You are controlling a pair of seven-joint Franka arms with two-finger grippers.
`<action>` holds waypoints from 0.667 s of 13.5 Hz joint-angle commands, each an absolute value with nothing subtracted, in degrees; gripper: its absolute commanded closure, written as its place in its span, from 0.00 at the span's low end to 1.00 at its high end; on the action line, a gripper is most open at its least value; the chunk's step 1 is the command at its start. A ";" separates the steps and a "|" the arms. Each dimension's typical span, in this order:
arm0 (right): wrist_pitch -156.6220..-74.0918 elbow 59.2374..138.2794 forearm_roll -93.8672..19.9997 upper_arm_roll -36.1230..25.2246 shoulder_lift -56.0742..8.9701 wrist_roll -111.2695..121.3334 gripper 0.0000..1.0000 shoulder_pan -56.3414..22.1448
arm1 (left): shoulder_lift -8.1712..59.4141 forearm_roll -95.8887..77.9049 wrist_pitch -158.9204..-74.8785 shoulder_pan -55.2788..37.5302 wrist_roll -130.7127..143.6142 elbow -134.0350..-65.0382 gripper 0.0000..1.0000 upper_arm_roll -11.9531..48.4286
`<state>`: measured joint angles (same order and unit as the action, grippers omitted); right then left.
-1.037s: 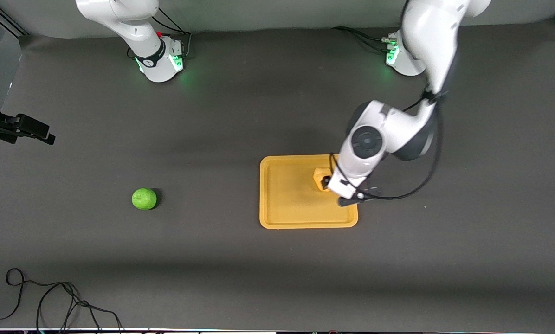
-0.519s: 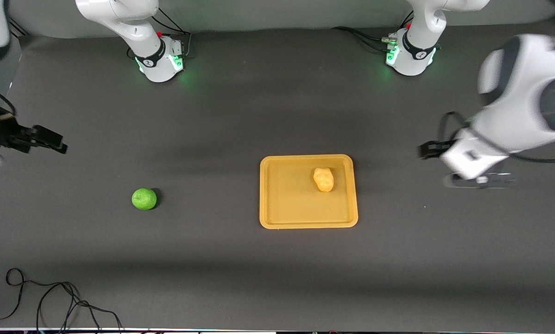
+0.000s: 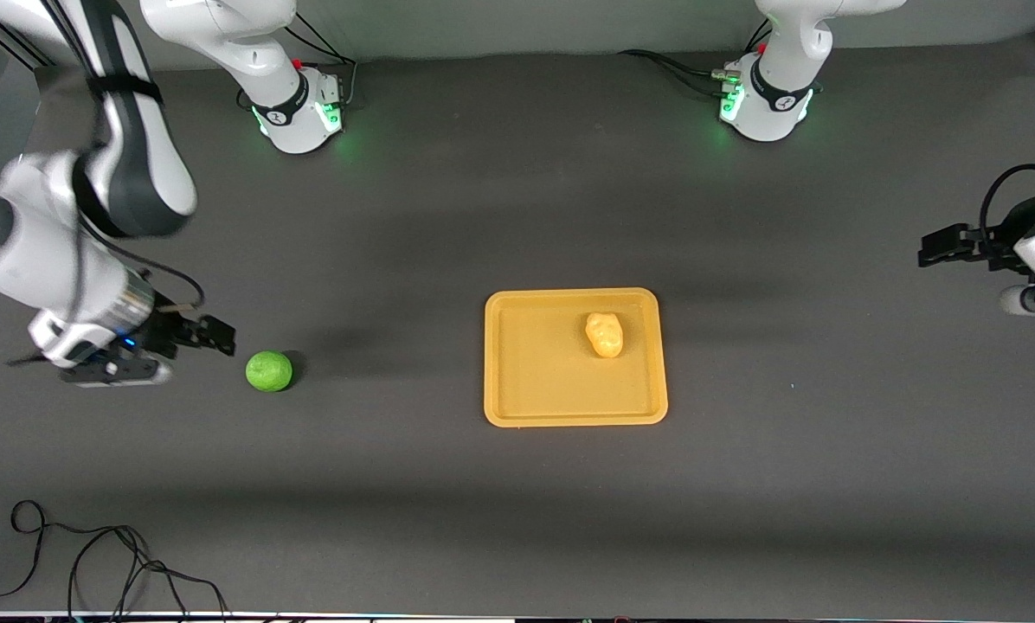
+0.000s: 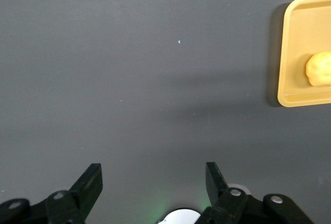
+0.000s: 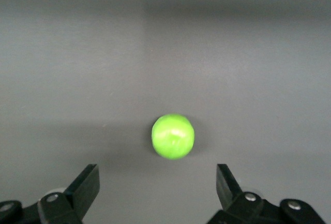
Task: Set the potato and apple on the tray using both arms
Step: 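Withdraw the left gripper while the right gripper reaches the green apple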
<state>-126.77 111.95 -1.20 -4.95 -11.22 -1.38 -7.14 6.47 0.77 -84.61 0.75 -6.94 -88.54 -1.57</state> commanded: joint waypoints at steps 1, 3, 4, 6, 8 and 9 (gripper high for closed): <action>-132.00 113.55 -2.20 -5.62 -13.87 -0.88 0.00 -6.77 | 6.06 2.11 -85.25 1.23 -7.91 -88.68 0.10 -0.79; -137.43 114.60 -2.46 -5.62 -18.17 -0.97 0.00 -6.77 | 5.89 2.20 -85.69 1.23 -7.91 -88.33 0.10 -0.79; -140.51 116.35 -2.46 -5.62 -19.06 -0.62 0.00 -6.68 | 5.80 2.20 -85.78 1.32 -7.91 -88.33 0.10 -0.88; -145.52 120.92 -2.46 -5.62 -19.42 -1.05 0.00 -6.68 | 5.71 1.94 -85.96 2.54 -8.09 -88.42 0.10 -0.70; -148.79 122.34 -2.90 -5.62 -20.56 -1.23 0.00 -6.94 | 5.71 1.50 -86.04 2.64 -9.05 -88.24 0.10 -0.70; -149.76 122.34 -3.25 -5.62 -21.35 -1.23 0.00 -6.94 | 5.71 1.49 -86.04 2.64 -9.05 -88.24 0.10 -0.70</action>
<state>-147.34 121.35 -1.51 -5.56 -21.17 -1.40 -6.66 6.40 1.28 -85.98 1.99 -7.86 -88.50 -1.35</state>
